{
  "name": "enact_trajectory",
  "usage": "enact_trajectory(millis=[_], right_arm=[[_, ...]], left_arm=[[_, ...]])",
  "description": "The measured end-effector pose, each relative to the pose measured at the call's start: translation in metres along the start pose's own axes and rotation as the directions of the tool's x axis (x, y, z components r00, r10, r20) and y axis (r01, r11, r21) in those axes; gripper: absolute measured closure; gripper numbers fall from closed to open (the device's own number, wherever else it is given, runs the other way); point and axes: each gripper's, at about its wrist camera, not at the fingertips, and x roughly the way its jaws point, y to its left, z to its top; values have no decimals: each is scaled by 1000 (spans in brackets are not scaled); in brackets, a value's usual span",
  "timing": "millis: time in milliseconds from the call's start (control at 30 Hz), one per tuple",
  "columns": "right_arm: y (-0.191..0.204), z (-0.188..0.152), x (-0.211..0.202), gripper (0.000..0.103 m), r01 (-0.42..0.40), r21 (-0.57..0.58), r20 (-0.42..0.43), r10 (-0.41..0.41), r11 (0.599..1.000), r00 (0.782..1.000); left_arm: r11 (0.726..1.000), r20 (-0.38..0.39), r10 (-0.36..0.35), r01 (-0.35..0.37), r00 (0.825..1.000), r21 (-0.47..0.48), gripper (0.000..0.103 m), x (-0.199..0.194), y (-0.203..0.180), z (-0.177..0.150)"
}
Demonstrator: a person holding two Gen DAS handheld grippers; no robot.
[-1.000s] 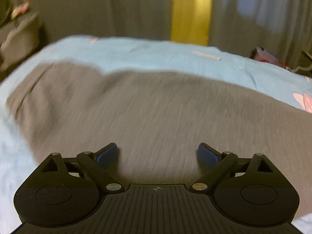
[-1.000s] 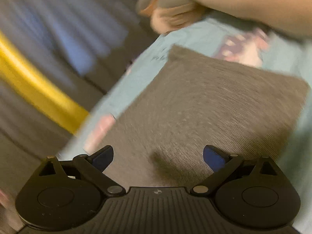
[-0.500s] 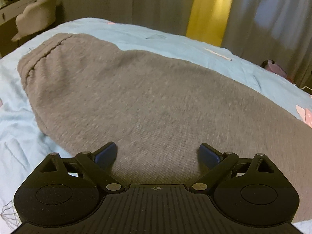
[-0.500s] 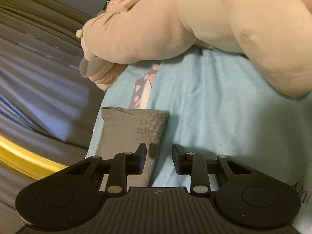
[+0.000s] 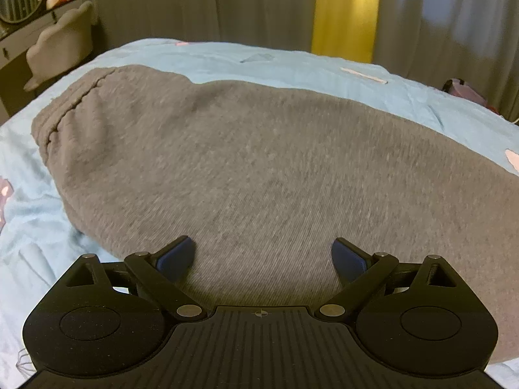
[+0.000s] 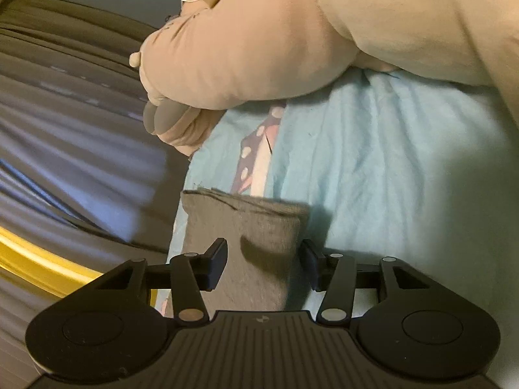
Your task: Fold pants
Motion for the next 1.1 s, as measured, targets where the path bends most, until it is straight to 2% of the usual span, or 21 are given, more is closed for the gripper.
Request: enact_trajectory(millis=[33,67,200,300,400,567,633,700,800,867,933,967,1000,1100], right_arm=[[4,1,2,66,7,-28,1,-7,1000,1000],[9,1,2,82,24,-75,12,-23,997,1000],[26,-9,-3,86,48,-250,65,-33,967,997],[40,-14,-7,88,73,-344,89,-44,936,995],[54,-19,-9,88,66,-421,105,-23,905,994],[48,-15,-3,83,74,-364,84,-46,928,995],[39,-11,2,72,83,-318,58,-68,944,996],[28,-7,6,55,70,-246,30,-64,967,997],[13,0,8,52,15,-119,15,-13,993,1000],[10,4,12,52,2,-77,10,-1,997,1000],[10,6,14,58,10,-79,10,-9,997,1000],[10,7,15,75,24,-86,11,-23,996,1000],[10,8,16,82,24,-91,4,-24,996,1000],[12,8,11,86,-36,-99,7,37,994,999]], left_arm=[[1000,-1,1,-1,1000,-1,5,0,0,0],[1000,-1,1,-1,1000,-2,5,0,0,0],[1000,0,6,-6,1000,2,5,0,-2,0],[1000,0,5,-5,1000,4,4,2,-2,0],[1000,-1,4,-4,1000,6,4,2,-2,1],[1000,-1,-6,6,1000,-3,3,2,0,1],[1000,0,-11,11,1000,-7,3,2,1,2],[1000,0,-15,15,1000,-13,3,3,2,2],[1000,1,-15,15,1000,-15,3,3,2,2],[1000,1,-13,13,1000,-13,3,3,2,2],[1000,1,-14,14,1000,-13,3,3,2,2],[1000,1,-14,14,1000,-14,3,3,2,2],[1000,1,-16,16,1000,-16,3,3,2,2],[1000,6,-17,17,1000,-26,3,2,3,2]])
